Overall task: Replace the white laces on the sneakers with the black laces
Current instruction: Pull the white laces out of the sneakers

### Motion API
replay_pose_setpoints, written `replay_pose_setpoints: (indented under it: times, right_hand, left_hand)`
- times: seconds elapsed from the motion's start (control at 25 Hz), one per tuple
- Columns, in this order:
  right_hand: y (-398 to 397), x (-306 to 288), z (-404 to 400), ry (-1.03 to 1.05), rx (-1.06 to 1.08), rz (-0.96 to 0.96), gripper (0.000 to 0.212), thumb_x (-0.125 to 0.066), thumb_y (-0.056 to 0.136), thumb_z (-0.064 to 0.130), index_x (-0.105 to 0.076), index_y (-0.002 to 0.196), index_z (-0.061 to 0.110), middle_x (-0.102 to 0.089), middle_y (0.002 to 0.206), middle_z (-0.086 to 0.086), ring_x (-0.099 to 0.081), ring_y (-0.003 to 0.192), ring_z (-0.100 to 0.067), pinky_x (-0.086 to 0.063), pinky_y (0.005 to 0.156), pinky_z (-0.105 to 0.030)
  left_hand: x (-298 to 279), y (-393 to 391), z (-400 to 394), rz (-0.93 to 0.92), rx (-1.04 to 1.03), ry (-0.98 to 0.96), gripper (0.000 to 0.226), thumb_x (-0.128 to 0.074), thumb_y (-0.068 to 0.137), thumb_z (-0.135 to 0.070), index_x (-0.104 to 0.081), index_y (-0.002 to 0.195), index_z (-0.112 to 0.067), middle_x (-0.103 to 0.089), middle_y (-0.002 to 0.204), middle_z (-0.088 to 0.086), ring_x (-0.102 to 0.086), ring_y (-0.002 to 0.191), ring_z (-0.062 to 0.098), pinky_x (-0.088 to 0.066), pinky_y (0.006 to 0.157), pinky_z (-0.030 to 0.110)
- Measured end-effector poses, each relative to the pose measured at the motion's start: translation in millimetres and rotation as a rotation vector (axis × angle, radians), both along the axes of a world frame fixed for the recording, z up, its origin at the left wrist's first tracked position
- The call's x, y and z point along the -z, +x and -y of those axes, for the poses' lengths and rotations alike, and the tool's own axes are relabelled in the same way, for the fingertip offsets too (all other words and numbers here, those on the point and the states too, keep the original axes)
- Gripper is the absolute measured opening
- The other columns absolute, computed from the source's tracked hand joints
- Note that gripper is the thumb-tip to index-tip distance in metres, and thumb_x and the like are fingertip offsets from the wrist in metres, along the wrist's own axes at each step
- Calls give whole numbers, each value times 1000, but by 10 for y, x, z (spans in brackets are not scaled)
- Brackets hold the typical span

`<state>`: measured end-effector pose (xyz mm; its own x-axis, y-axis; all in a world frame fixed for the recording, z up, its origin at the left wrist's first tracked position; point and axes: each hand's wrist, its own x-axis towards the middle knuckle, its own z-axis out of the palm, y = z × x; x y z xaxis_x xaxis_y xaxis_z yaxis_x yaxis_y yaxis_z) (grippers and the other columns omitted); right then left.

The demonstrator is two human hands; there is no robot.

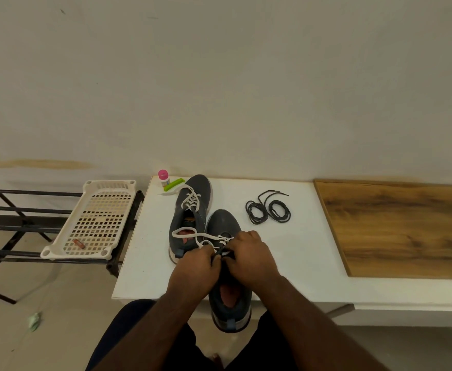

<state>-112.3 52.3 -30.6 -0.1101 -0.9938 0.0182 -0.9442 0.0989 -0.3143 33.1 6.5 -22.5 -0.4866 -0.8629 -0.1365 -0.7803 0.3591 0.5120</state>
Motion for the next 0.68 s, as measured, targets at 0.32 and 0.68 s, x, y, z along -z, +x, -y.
replay_pose_setpoints:
  times: [0.32,0.68]
  right_hand:
    - [-451,30,-45,-160,766,512,12,-62,96,19,-62,84,15,-67,91,-5,-61,85,-20,-48,75,-34]
    - [53,28,66,46,12,-8,20,-54,94,24,-70,102,17,-56,102,-4,-51,96,-19,-40,75,-26]
  left_hand:
    - [-7,12,-21,-21,-9,-3,22,-47,99,-36,-49,81,-26,-54,73,-8,-52,68,9,-34,60,24]
    - [17,4,-26,-35,7,-2,20,-46,100,-33,-48,82,-25,-54,76,-7,-51,69,11,-33,62,25]
